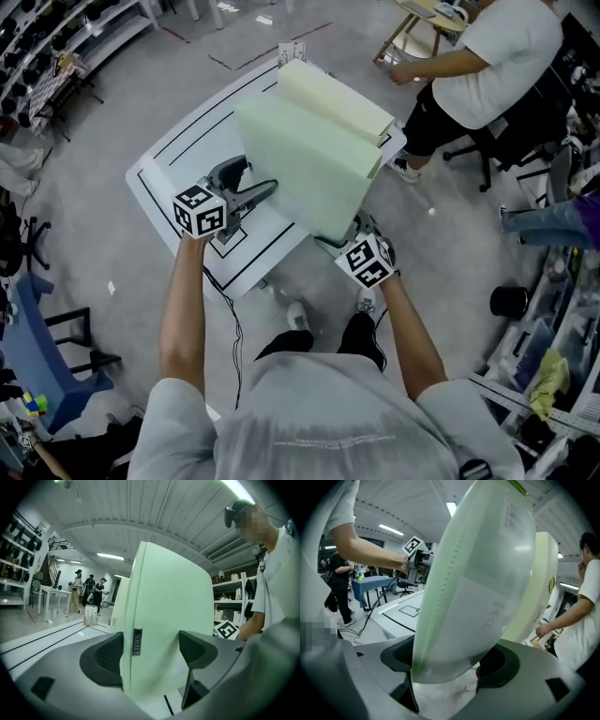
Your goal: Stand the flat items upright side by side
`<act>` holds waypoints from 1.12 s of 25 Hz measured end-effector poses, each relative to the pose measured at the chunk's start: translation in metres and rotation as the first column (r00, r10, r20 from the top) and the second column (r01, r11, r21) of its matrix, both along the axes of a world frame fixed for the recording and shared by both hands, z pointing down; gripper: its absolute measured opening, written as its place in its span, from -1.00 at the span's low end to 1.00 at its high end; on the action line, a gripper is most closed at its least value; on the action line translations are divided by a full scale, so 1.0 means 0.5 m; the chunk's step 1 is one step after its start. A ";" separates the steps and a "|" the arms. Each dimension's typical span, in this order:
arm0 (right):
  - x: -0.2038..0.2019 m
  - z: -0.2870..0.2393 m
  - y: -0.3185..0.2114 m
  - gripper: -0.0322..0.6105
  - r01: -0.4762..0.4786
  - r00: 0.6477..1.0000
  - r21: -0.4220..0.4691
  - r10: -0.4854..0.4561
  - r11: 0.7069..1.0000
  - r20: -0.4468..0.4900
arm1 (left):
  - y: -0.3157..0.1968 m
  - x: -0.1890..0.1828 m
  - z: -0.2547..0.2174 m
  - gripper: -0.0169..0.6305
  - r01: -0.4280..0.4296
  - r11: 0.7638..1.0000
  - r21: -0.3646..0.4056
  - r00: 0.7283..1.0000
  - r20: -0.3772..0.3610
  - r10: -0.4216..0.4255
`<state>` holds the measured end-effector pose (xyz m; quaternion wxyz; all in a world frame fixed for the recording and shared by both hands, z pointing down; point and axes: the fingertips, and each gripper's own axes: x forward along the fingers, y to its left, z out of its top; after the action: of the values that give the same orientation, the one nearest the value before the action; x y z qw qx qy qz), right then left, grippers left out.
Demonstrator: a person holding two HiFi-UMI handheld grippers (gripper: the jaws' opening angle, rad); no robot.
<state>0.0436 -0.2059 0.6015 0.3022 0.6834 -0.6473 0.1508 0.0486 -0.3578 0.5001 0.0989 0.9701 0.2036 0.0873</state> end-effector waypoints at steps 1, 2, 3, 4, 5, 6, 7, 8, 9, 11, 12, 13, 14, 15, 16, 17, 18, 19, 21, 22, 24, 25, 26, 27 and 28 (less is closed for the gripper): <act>0.011 0.011 -0.002 0.35 -0.028 1.000 -0.017 0.028 0.999 -0.006 | 0.001 0.009 0.006 0.20 -0.016 1.000 0.013 1.000 0.007 0.016; 0.020 0.022 -0.002 0.35 -0.056 0.998 -0.033 0.056 0.998 -0.007 | 0.002 0.018 0.013 0.20 -0.032 0.999 0.024 0.999 0.014 0.031; 0.028 0.032 -0.003 0.35 -0.083 0.997 -0.047 0.083 0.995 -0.005 | 0.003 0.028 0.019 0.20 -0.046 0.998 0.032 0.999 0.021 0.046; 0.035 0.041 -0.005 0.35 -0.109 0.994 -0.061 0.109 0.992 -0.004 | 0.003 0.036 0.024 0.21 -0.059 0.997 0.039 0.998 0.028 0.058; 0.044 0.050 -0.007 0.35 -0.132 0.991 -0.074 0.132 0.988 -0.008 | 0.001 0.045 0.031 0.21 -0.070 0.996 0.046 0.997 0.036 0.068; 0.055 0.059 -0.011 0.35 -0.155 0.988 -0.086 0.154 0.984 -0.017 | -0.002 0.053 0.037 0.21 -0.078 0.995 0.055 0.996 0.045 0.075; 0.067 0.069 -0.015 0.35 -0.176 0.984 -0.098 0.174 0.979 -0.030 | -0.005 0.061 0.044 0.21 -0.084 0.994 0.065 0.995 0.053 0.081; 0.078 0.078 -0.018 0.35 -0.196 0.980 -0.108 0.193 0.975 -0.043 | -0.007 0.069 0.051 0.22 -0.091 0.993 0.074 0.994 0.061 0.087; 0.087 0.086 -0.020 0.35 -0.214 0.977 -0.116 0.209 0.970 -0.051 | -0.009 0.076 0.058 0.22 -0.097 0.992 0.081 0.994 0.067 0.092; 0.099 0.098 -0.023 0.35 -0.237 0.971 -0.125 0.233 0.963 -0.049 | -0.012 0.089 0.069 0.22 -0.107 0.991 0.084 0.992 0.076 0.101; 0.103 0.102 -0.024 0.35 -0.245 0.969 -0.129 0.241 0.961 -0.045 | -0.013 0.095 0.073 0.22 -0.111 0.990 0.083 0.991 0.079 0.104; 0.108 0.106 -0.026 0.35 -0.252 0.968 -0.132 0.248 0.959 -0.042 | -0.015 0.100 0.077 0.22 -0.113 0.990 0.082 0.991 0.081 0.106; 0.112 0.109 -0.028 0.35 -0.258 0.966 -0.133 0.254 0.957 -0.041 | -0.017 0.105 0.080 0.22 -0.114 0.990 0.080 0.991 0.081 0.108; 0.115 0.111 -0.031 0.35 -0.263 0.965 -0.132 0.260 0.956 -0.041 | -0.020 0.109 0.082 0.22 -0.115 0.990 0.079 0.991 0.078 0.109; 0.118 0.112 -0.034 0.35 -0.269 0.963 -0.130 0.266 0.954 -0.041 | -0.023 0.112 0.084 0.22 -0.114 0.990 0.079 0.991 0.075 0.108; 0.120 0.114 -0.038 0.35 -0.276 0.961 -0.129 0.273 0.953 -0.040 | -0.027 0.114 0.085 0.22 -0.111 0.991 0.077 0.992 0.073 0.105; 0.121 0.116 -0.042 0.35 -0.283 0.959 -0.129 0.281 0.950 -0.036 | -0.032 0.115 0.087 0.22 -0.106 0.992 0.074 0.992 0.073 0.100; 0.122 0.119 -0.046 0.35 -0.292 0.956 -0.131 0.291 0.947 -0.030 | -0.037 0.116 0.089 0.22 -0.098 0.993 0.069 0.993 0.074 0.093; 0.129 0.126 -0.050 0.35 -0.325 0.945 -0.144 0.326 0.935 -0.019 | -0.045 0.122 0.093 0.22 -0.083 0.995 0.058 0.994 0.073 0.078; 0.134 0.130 -0.048 0.35 -0.350 0.936 -0.156 0.352 0.924 -0.015 | -0.047 0.126 0.094 0.22 -0.078 0.995 0.057 0.995 0.071 0.074; 0.146 0.138 -0.038 0.35 -0.409 0.910 -0.188 0.415 0.893 -0.009 | -0.048 0.132 0.095 0.22 -0.076 0.995 0.059 0.995 0.067 0.072; 0.152 0.141 -0.032 0.35 -0.438 0.895 -0.205 0.446 0.875 -0.005 | -0.049 0.135 0.096 0.22 -0.079 0.995 0.059 0.995 0.067 0.075; 0.160 0.141 -0.027 0.35 -0.464 0.880 -0.219 0.475 0.859 -0.002 | -0.049 0.137 0.096 0.22 -0.083 0.995 0.058 0.995 0.067 0.079; 0.167 0.141 -0.022 0.35 -0.485 0.867 -0.229 0.498 0.844 -0.001 | -0.047 0.141 0.097 0.22 -0.087 0.995 0.059 0.994 0.069 0.083; 0.173 0.139 -0.019 0.35 -0.503 0.856 -0.233 0.516 0.833 -0.002 | -0.045 0.144 0.099 0.22 -0.090 0.994 0.062 0.994 0.070 0.086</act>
<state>0.1302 -0.2156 0.6710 0.3067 0.7873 -0.4294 0.3190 0.1207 -0.3801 0.5495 0.0702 0.9595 0.2396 0.1306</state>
